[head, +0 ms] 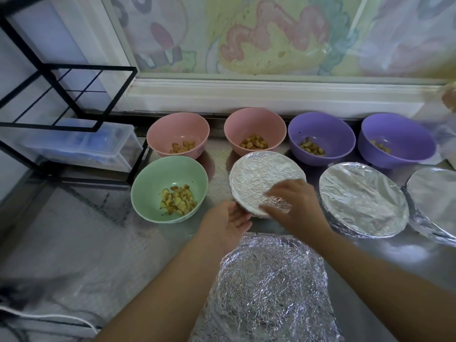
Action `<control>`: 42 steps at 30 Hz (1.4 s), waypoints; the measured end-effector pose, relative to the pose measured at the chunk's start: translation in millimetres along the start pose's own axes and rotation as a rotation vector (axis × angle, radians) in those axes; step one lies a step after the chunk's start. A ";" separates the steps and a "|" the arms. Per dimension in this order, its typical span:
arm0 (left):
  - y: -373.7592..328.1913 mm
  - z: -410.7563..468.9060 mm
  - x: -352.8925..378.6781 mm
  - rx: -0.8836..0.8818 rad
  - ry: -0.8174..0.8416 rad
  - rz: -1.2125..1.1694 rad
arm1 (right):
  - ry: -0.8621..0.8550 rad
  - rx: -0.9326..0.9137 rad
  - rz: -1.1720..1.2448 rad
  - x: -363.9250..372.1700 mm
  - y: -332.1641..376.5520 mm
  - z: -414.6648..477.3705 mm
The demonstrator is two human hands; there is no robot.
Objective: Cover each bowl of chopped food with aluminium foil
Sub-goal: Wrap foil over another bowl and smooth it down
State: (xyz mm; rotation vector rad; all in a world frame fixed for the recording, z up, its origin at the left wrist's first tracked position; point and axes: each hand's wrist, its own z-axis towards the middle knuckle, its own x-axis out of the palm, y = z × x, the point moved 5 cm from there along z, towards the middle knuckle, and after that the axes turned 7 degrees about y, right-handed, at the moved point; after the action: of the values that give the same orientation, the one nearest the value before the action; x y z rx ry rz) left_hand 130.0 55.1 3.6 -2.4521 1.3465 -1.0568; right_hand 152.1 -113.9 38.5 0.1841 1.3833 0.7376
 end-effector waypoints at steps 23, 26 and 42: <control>-8.3 1.8 38.8 -0.008 -0.037 -0.026 | 0.200 0.454 0.152 -9.9 -26.5 38.4; -23.8 11.8 30.0 0.105 -0.109 0.127 | -0.191 0.570 0.426 -14.5 -9.5 -11.7; -12.9 19.9 25.5 0.073 -0.129 0.180 | 0.019 0.859 0.642 49.6 -12.4 -53.6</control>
State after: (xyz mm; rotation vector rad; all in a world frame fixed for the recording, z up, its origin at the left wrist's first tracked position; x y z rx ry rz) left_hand 160.5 38.8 7.5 -2.2556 1.4286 -0.8750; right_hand 107.1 -111.0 -20.2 1.3425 1.6002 0.6064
